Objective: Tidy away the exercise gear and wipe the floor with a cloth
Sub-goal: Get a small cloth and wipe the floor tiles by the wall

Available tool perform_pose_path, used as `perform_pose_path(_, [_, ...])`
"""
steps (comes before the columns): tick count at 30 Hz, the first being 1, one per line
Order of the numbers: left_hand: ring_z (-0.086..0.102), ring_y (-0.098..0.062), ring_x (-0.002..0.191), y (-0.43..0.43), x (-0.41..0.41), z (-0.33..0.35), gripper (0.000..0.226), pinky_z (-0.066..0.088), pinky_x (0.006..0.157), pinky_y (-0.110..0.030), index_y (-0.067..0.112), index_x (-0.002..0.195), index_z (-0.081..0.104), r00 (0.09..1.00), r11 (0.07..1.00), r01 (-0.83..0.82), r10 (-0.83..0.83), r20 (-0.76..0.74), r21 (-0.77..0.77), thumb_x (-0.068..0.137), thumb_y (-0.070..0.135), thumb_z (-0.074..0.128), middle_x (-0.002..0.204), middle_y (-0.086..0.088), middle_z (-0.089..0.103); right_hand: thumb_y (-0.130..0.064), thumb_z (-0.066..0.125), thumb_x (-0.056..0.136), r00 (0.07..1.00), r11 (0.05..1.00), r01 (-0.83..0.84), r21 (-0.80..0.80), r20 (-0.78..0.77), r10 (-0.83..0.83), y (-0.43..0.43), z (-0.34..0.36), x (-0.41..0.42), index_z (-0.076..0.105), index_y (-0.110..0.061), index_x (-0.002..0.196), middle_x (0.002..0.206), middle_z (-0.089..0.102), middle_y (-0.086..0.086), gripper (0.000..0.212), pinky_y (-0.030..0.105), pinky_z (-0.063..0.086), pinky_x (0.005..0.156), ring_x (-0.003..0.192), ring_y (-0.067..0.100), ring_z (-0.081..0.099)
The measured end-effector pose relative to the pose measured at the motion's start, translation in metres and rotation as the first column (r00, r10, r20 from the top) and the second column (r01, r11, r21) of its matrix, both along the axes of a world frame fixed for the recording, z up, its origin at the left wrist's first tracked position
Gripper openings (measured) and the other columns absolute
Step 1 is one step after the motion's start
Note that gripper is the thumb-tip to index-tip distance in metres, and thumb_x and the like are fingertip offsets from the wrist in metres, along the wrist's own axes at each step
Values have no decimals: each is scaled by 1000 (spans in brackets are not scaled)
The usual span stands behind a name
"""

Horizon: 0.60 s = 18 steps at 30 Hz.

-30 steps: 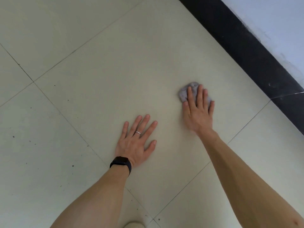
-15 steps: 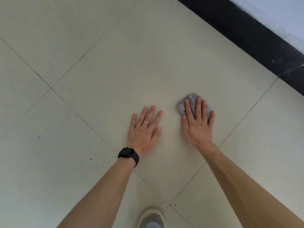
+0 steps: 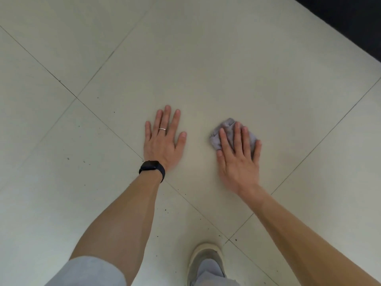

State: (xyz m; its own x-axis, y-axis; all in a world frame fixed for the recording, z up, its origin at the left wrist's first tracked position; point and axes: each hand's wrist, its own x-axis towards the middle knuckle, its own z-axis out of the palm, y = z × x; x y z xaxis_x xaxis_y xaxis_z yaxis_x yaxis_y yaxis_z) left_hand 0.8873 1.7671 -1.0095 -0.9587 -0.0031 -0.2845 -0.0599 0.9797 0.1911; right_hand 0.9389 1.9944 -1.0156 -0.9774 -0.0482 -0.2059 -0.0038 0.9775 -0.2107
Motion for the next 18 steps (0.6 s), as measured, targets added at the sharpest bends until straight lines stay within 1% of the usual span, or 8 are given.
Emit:
perform_pose_path(2, [-6,-12,154,2,1,0,64,-3,124,-45,38,158,-2,1000,1000,12,-13,-7,-10,101,52,21,167,11,-10,-43,27,104,984,984,-175,-16,-15,175,-26,2,38,12,-32,161,169,2,4,59,55,1,123,156,23,2])
perform_pose_path(4, [-6,-12,154,1,-1,0,63,-3,124,-46,38,158,-3,1000,1000,10,-10,14,-4,101,52,20,167,11,-10,-43,32,104,890,888,-456,-63,1,457,-38,8,83,16,-33,160,169,10,2,59,53,5,123,156,22,5])
perform_pose_path(6, [-7,-12,153,0,-1,0,63,-2,124,-47,38,158,-4,1000,1000,11,-11,10,-9,101,53,19,167,11,-11,-44,34,104,791,788,-610,-86,-8,612,-29,10,85,19,-36,159,168,15,-3,58,51,8,122,155,18,8])
perform_pose_path(8, [-9,-11,153,0,0,-3,63,-3,124,-46,38,158,-6,1000,1000,14,-14,7,-6,101,53,18,166,11,-12,-46,29,104,828,827,-560,-47,-9,560,-8,2,44,17,-39,159,167,17,-4,56,49,8,122,155,15,4])
perform_pose_path(11, [-11,-10,153,-1,1,-6,63,-5,124,-45,39,157,-8,1000,1000,5,-5,-7,-9,101,53,17,166,12,-15,-49,17,104,995,995,-97,5,15,97,35,-4,-50,1,-42,158,169,-2,-5,57,48,-1,123,153,7,-15])
perform_pose_path(14, [-13,-9,152,0,1,-5,63,-6,124,-45,39,157,-9,1000,1000,7,-7,0,-2,101,52,18,165,13,-17,-47,17,104,987,987,162,5,14,-162,28,-1,-78,2,-38,160,169,-7,0,58,54,1,123,154,13,-12])
perform_pose_path(16, [-12,-10,153,-1,1,-4,63,-5,124,-45,38,157,-8,1000,1000,10,-10,-1,-9,101,52,18,166,12,-16,-46,22,104,1000,999,0,33,-22,1,0,1,-39,12,-33,160,169,1,4,58,56,7,122,156,20,0])
perform_pose_path(18, [-10,-11,153,-1,-1,-3,64,-4,124,-46,37,158,-6,1000,1000,14,-14,1,-4,101,53,18,166,11,-14,-46,23,105,943,943,-334,16,-2,334,-8,9,1,15,-33,160,169,5,3,57,55,12,121,156,20,4])
